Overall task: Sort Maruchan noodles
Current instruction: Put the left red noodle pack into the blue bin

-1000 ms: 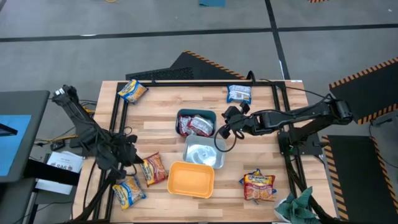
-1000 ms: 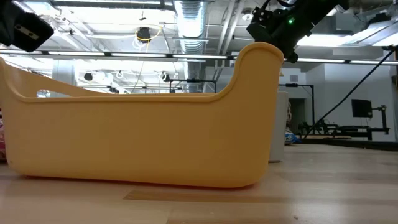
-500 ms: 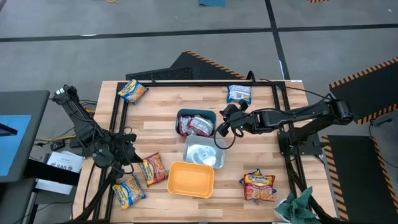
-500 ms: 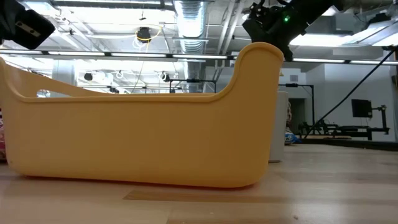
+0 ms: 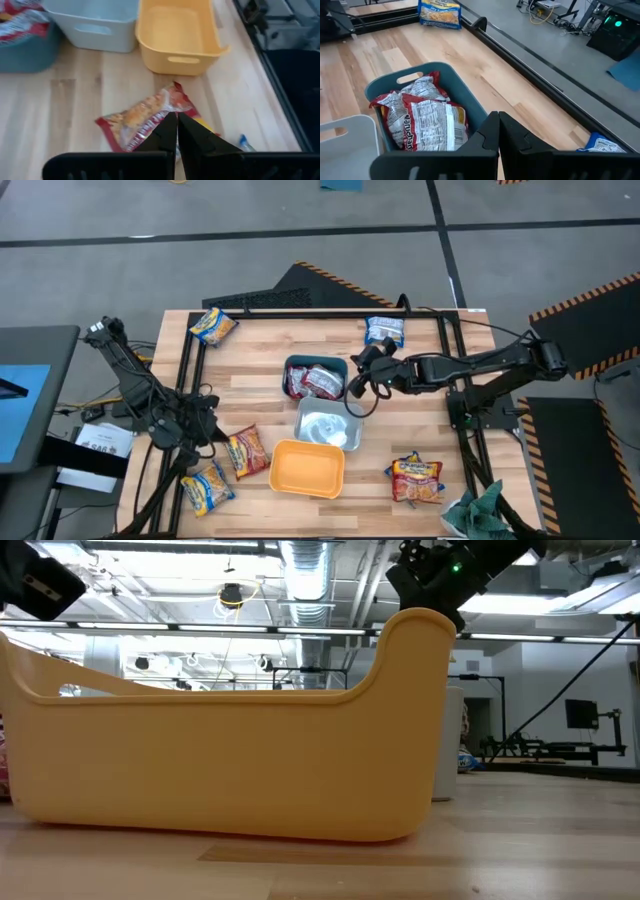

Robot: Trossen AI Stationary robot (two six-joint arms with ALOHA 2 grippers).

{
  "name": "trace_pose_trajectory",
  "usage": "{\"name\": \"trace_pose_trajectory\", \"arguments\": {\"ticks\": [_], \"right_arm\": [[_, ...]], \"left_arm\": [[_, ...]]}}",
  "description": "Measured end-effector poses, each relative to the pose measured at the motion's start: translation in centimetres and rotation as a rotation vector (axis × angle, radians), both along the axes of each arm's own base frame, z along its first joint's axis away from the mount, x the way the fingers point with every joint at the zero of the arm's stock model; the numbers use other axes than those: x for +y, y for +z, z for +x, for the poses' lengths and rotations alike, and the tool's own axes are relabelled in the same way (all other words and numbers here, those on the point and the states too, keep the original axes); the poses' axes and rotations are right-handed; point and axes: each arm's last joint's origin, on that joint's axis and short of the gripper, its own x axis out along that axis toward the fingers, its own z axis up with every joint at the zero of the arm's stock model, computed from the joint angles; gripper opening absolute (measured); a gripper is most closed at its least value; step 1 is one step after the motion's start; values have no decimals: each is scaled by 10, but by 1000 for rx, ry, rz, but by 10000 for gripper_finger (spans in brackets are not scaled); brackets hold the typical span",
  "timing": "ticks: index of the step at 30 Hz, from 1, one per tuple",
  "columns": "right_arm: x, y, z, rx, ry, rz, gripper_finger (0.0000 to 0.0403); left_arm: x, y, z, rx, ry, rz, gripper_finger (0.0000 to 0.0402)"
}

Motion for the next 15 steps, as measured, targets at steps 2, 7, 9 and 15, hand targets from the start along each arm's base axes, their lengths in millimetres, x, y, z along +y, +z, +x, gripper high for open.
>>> {"name": "trace_pose_trajectory", "arguments": {"ticks": [2, 7, 9, 15], "right_arm": [[-1, 0, 0, -2, -2, 0, 21], [-3, 5, 3, -55, -4, -11, 21], [-3, 5, 3, -54, -2, -13, 21], [-2, 5, 3, -51, 5, -18, 21]], "left_arm": [[0, -1, 0, 0, -2, 38, 0], [3, -4, -2, 29, 8, 48, 0], [2, -3, -2, 39, 19, 14, 0], [4, -6, -2, 63, 52, 18, 0]]}}
